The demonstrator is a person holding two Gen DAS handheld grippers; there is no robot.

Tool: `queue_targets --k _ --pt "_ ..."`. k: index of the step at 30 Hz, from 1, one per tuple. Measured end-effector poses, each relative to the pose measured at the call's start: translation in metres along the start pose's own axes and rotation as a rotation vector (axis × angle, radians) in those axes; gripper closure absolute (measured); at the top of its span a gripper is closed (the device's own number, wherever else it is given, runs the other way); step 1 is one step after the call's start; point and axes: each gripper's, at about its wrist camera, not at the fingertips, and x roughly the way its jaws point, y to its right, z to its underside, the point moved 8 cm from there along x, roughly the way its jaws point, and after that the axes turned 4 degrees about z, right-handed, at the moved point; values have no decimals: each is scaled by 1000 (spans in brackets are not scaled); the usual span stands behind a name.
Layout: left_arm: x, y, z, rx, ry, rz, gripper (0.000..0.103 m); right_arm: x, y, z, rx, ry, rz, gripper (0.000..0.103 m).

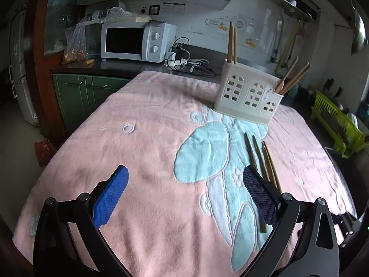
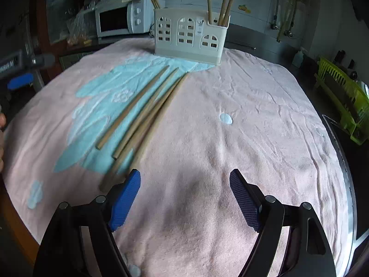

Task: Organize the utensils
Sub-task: 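Move both open tools back over the chopsticks on the blanket, then close the right tool on a chopstick while the left tool grasps another chopstick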

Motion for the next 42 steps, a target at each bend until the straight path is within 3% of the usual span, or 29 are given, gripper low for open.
queue_targets --k 8,11,21,26,29,35,42 --pt "2 5 8 27 -19 1 5 4 -25 -4 -1 -22 -78 55" --pt "1 7 10 46 -20 0 5 8 -33 -2 7 -38 -93 59" --pt "2 10 19 53 -28 24 5 20 -40 -8 21 -60 -76 73" --pt "4 23 29 87 -58 74 6 22 -32 -10 21 -55 -63 93" --pt "8 36 38 109 -89 108 7 21 -23 -9 32 -56 -61 95" --pt "24 72 60 164 -172 161 32 18 -5 -6 47 -58 -50 96" --pt "39 108 74 246 -217 182 56 17 16 0 87 -64 -63 96"
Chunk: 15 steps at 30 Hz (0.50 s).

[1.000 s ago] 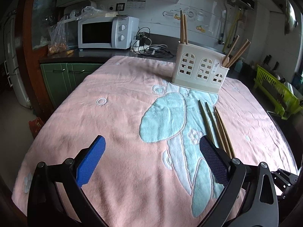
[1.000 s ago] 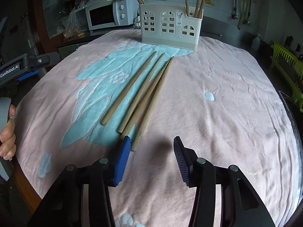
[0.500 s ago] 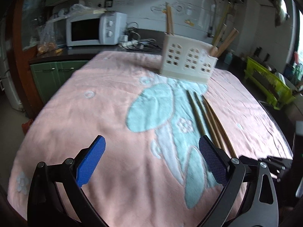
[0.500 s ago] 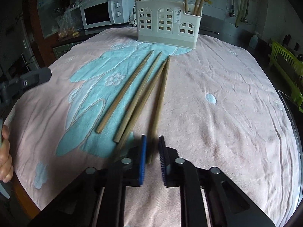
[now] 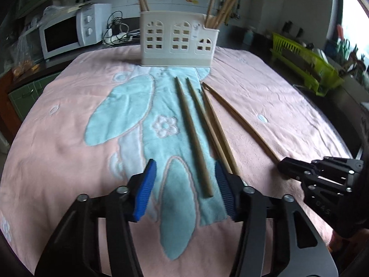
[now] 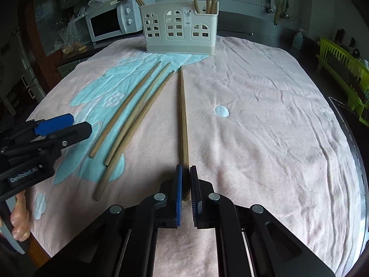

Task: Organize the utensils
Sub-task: 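Close the right tool on a chopstick while the left tool grasps another chopstick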

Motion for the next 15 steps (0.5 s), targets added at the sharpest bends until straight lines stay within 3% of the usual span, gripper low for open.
queue_targets --k 5,9,15 --pt "14 8 -2 15 -36 -2 73 -1 7 2 14 3 -15 96" --pt "25 13 -2 24 -63 -11 78 -1 8 3 20 6 -28 96" --pt "35 18 -2 35 -81 -38 79 -2 9 5 23 17 -36 96"
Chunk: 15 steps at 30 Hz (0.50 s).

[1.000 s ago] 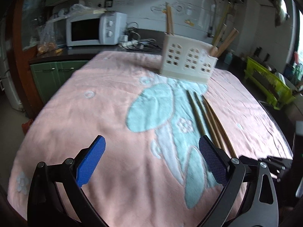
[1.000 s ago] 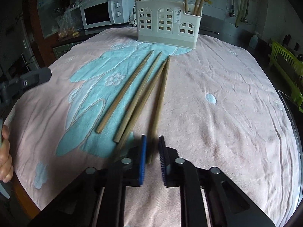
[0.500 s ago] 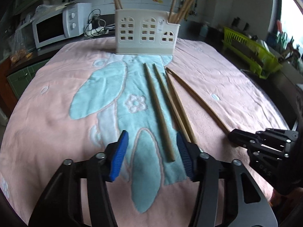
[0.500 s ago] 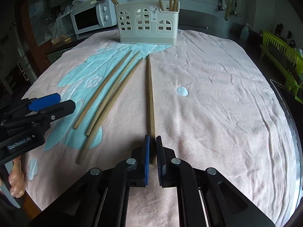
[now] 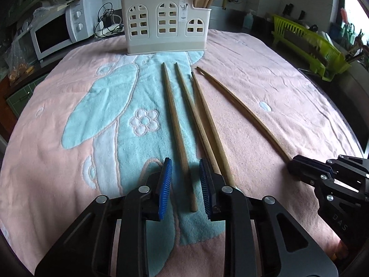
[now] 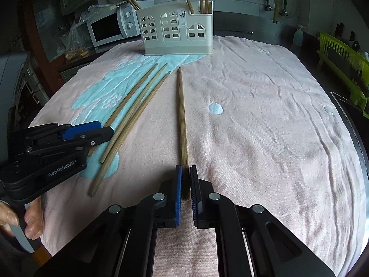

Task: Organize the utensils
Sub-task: 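Close the right tool on a chopstick while the left tool grasps another chopstick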

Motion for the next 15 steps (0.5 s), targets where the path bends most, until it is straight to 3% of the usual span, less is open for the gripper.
queue_targets --k 7,12,15 --pt "2 0 -2 2 -1 -11 80 0 -2 0 -13 10 11 96" --pt "1 -7 -3 -24 -1 -20 96 -1 -3 -1 -14 14 4 96" --pt "-2 -13 -4 -42 -1 -21 96 -11 -4 -5 -12 45 -8 96"
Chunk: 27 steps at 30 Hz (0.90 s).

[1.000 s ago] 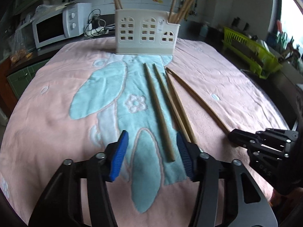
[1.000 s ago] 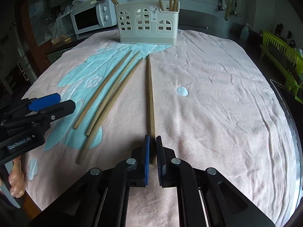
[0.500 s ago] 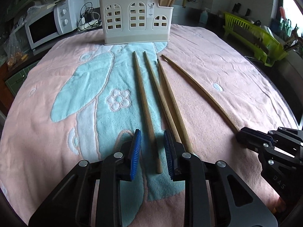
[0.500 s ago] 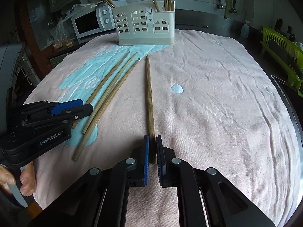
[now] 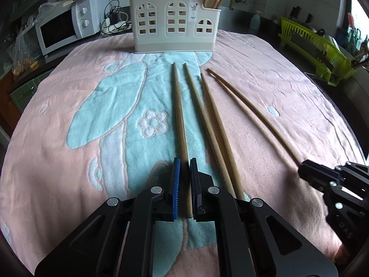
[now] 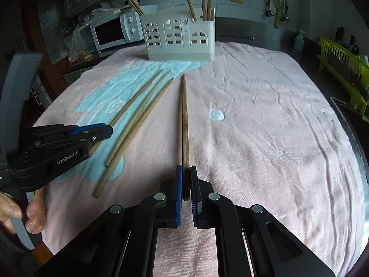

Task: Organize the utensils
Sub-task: 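Close the right tool on a chopstick while the left tool grasps another chopstick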

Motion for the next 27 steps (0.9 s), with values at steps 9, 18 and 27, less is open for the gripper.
queue_targets --k 9,18,27 --pt "-42 -12 -29 -29 149 5 97 -43 -1 -35 -13 132 -7 96" --pt "-74 -29 -75 -30 324 -3 97 -64 -3 -93 -24 249 -43 96" --pt "-79 -48 -110 -51 350 16 97 -54 0 -143 -7 294 -87 96"
